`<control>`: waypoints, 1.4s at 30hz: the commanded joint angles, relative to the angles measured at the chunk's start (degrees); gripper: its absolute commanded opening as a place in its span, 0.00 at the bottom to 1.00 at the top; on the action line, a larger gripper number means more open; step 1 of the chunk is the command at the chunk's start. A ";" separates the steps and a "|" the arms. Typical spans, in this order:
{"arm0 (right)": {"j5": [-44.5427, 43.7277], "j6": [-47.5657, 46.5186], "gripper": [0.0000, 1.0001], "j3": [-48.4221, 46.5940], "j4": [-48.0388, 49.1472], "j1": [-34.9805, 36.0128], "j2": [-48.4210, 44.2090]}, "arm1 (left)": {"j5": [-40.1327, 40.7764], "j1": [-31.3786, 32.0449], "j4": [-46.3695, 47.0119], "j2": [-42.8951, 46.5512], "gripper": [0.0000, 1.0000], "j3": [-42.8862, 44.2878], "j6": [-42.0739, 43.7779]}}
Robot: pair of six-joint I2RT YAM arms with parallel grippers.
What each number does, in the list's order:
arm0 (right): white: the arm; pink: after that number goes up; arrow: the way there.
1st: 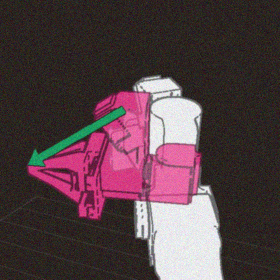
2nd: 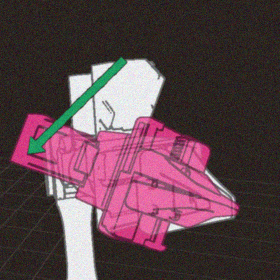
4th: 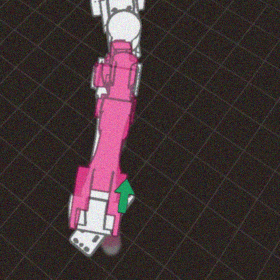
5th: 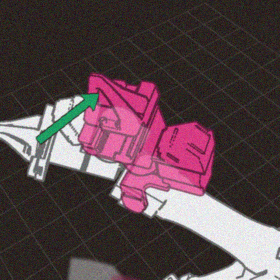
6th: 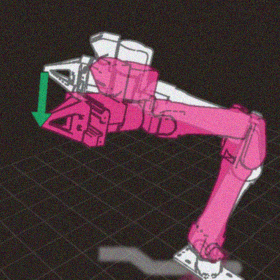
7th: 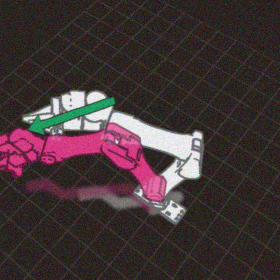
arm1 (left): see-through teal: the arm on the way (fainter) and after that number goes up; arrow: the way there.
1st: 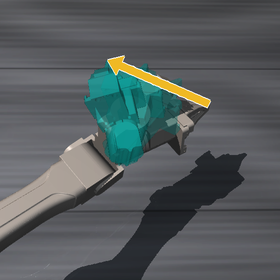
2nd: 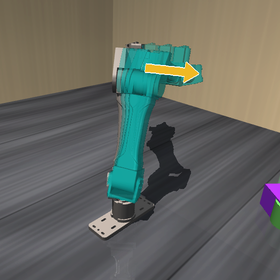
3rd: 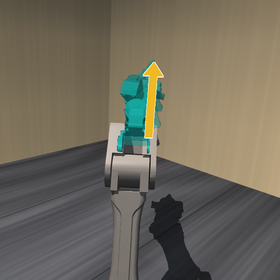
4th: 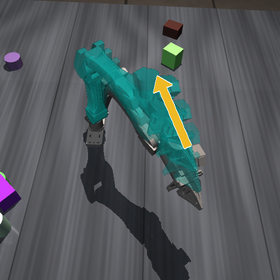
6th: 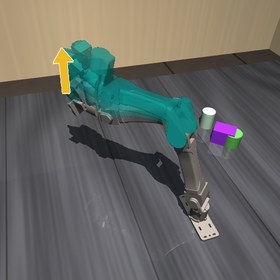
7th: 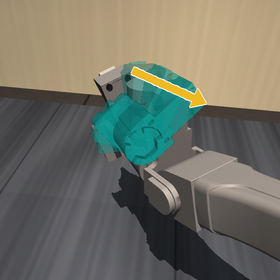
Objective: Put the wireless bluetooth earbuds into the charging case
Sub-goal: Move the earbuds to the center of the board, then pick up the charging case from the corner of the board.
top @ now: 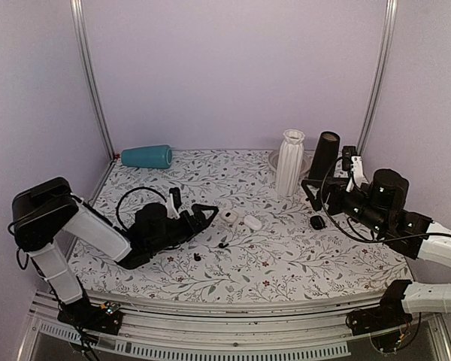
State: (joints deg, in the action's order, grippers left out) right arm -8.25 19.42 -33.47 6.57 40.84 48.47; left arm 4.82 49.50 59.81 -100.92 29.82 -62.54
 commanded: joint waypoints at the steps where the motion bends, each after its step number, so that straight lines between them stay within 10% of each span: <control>1: 0.36 -0.55 0.99 -1.22 2.03 -0.13 2.31 | 5.63 -3.00 -14.14 7.29 0.96 -2.72 6.47; 17: 4.43 -0.07 0.99 -5.06 6.04 -0.15 10.99 | 27.08 -9.64 -57.47 33.48 0.96 -6.26 5.59; 42: 4.32 -0.26 0.99 -3.33 6.00 -0.15 8.72 | 25.82 -18.91 -61.09 19.20 0.95 -0.82 16.54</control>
State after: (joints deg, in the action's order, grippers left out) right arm -3.20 19.44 -37.32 11.64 40.84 58.96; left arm 30.46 31.22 -0.80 -79.70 27.18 -47.75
